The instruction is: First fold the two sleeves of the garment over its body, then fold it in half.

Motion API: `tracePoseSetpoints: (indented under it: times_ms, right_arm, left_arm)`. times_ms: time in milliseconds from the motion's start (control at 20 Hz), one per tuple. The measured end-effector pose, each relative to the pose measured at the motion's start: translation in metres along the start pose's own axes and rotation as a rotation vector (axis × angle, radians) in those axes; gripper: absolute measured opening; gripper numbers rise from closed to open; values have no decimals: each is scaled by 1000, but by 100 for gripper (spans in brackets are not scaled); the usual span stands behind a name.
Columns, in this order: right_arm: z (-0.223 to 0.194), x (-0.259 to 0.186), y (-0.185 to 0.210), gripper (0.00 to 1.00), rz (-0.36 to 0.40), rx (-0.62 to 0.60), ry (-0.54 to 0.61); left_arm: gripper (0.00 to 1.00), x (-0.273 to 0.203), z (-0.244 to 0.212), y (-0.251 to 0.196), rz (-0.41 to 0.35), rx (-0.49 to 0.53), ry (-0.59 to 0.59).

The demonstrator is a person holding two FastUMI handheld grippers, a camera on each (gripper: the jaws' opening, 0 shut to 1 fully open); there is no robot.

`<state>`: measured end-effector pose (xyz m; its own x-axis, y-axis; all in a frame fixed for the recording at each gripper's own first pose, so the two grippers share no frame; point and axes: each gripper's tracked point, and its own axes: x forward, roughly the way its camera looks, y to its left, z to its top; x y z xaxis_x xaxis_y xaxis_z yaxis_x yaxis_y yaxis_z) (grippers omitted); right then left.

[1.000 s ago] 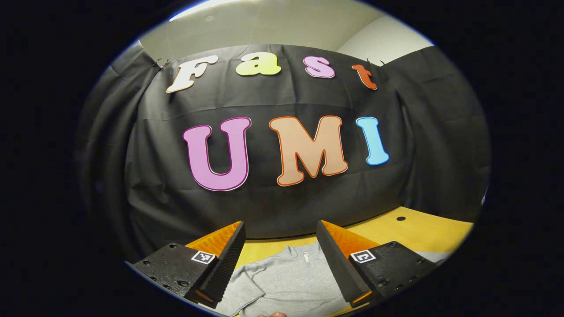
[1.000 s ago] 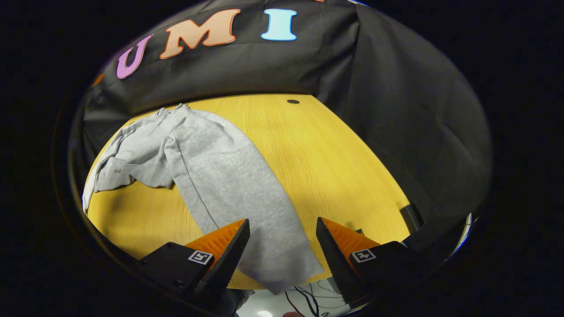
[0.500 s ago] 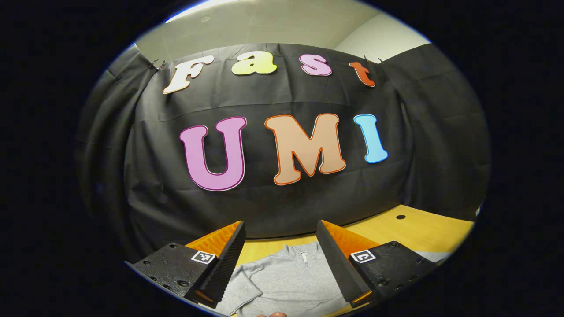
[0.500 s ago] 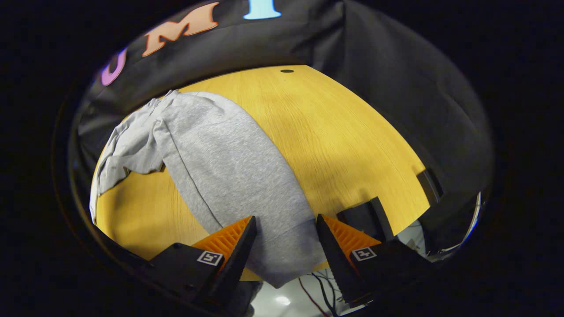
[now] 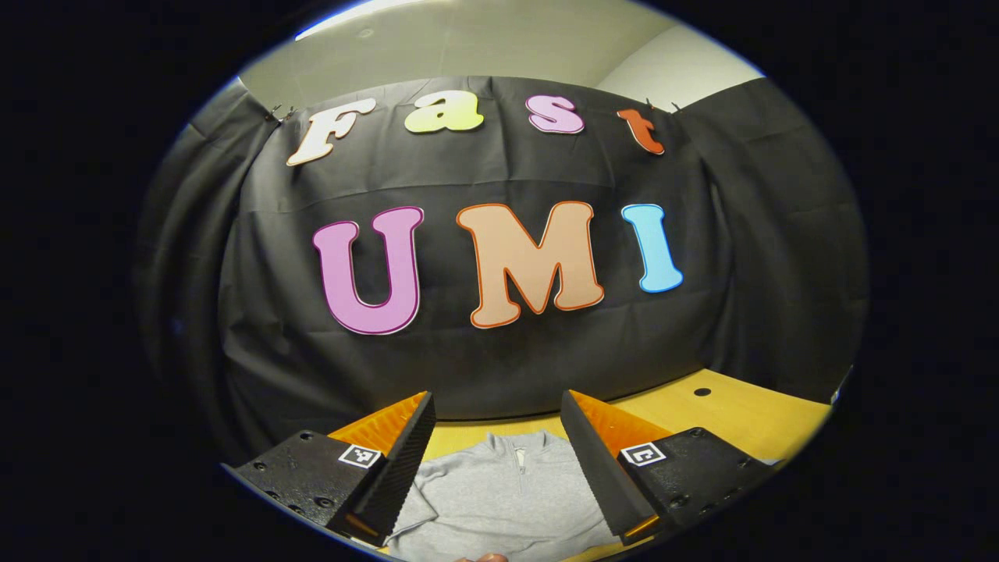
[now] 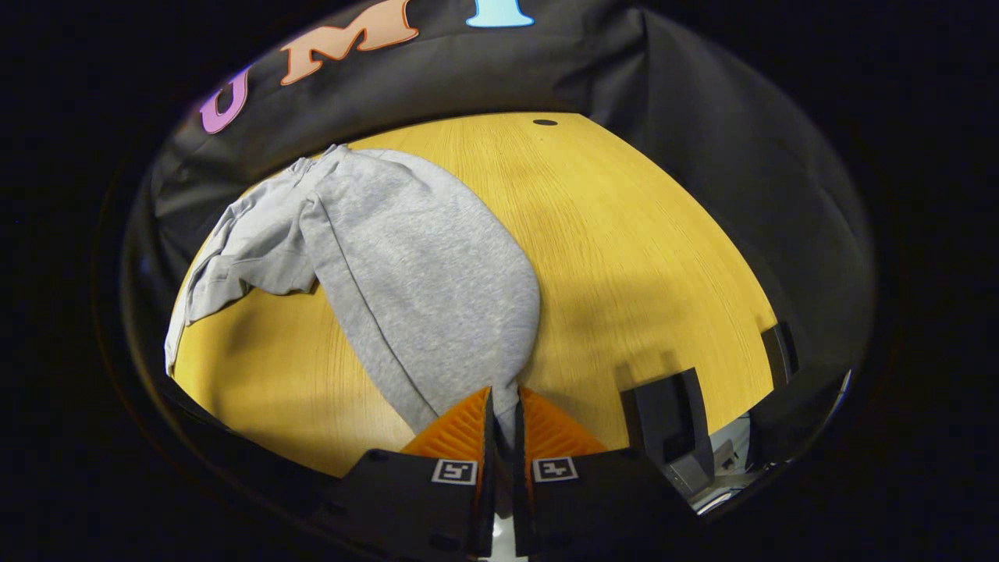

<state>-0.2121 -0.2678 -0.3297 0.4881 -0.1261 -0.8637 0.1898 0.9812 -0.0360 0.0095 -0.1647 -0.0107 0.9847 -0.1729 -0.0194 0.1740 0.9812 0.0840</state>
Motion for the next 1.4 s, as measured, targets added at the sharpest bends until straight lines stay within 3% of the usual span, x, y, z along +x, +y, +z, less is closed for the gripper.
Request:
tracePoseSetpoints:
  times_ms: [450,600,650,900,1400]
  right_arm:
    - [47,-2,8,6,4,258,-74]
    - [75,-2,18,1,-2,266,-116]
    - [88,-3,26,6,4,271,-132]
    - [147,-8,70,6,77,287,-205]
    - [250,-4,157,6,208,315,-288]
  left_arm:
    - [95,0,-5,29,37,-8,22]
    - [95,0,-11,48,51,-26,35]
    - [95,0,-11,56,57,-23,35]
    - [96,-5,-16,98,108,-10,41]
    - [95,-43,-33,193,292,-27,81]
